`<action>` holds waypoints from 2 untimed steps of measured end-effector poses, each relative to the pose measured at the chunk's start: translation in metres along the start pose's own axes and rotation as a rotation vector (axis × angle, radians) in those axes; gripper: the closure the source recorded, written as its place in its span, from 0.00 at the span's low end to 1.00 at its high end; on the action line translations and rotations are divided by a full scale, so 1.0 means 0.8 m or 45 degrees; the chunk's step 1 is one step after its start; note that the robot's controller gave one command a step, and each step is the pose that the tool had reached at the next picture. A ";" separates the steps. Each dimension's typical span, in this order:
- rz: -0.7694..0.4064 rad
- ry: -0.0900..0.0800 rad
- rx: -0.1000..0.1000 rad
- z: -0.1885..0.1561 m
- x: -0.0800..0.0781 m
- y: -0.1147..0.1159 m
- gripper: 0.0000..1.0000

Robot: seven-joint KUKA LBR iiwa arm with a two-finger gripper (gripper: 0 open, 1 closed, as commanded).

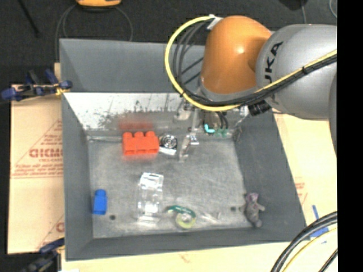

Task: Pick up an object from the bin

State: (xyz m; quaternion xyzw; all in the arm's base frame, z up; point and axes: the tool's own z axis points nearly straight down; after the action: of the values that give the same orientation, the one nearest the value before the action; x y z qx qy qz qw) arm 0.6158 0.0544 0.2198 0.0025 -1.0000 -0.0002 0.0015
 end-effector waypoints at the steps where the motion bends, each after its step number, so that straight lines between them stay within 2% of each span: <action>1: -0.061 -0.036 0.000 0.156 -0.040 0.072 0.00; 2: 0.037 -0.013 -0.003 0.147 -0.041 0.068 0.00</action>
Offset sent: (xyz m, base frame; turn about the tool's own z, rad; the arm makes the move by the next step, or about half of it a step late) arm 0.0253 0.0655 -0.1498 -0.0518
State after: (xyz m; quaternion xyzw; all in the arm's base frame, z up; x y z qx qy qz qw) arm 0.6477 0.1089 0.1022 -0.0121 -0.9999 -0.0013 -0.0037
